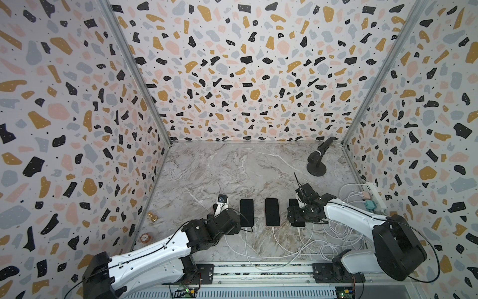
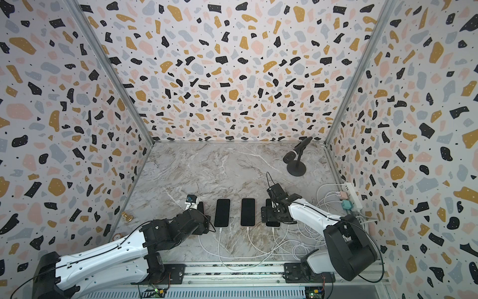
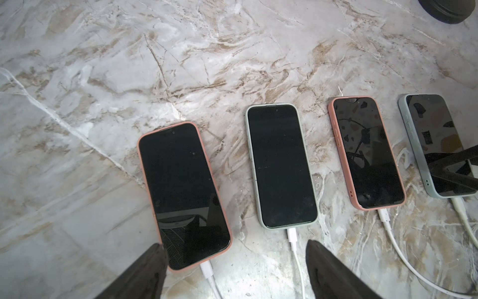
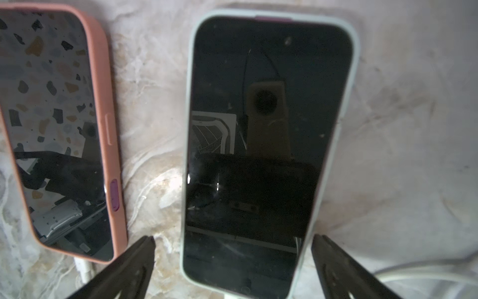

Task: Unplug the charging cable from the phone
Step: Pick up the phone at the center of the board.

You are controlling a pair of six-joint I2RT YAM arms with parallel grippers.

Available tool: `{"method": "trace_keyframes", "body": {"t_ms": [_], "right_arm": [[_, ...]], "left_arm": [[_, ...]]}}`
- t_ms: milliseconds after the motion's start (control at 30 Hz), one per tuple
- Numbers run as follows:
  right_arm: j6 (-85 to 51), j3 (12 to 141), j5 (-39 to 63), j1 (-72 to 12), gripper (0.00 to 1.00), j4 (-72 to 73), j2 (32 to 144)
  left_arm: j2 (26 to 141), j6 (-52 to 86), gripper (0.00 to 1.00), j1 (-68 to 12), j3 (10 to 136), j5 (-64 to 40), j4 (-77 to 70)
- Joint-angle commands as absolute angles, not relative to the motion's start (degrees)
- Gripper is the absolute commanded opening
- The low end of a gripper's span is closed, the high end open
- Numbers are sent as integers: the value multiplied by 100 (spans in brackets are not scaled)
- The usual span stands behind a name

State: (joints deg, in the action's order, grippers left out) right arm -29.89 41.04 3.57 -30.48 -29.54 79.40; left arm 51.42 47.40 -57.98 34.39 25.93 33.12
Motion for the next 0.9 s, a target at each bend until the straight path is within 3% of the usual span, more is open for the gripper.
{"method": "trace_keyframes", "body": {"t_ms": [0,733,867], "right_arm": [[-3103,4445,62,-3097,100,-3276,8048],[-3405,4223,-140,-3150,99,-3059,8555],[-3427,4208,-169,-3154,92,-3029,8711]], "left_arm": [[5031,4960,88,-5824,3354,2677,3210],[5126,5098,89,-5823,3172,2500,2718],[5120,5154,89,-5820,3175,2537,2694]]}}
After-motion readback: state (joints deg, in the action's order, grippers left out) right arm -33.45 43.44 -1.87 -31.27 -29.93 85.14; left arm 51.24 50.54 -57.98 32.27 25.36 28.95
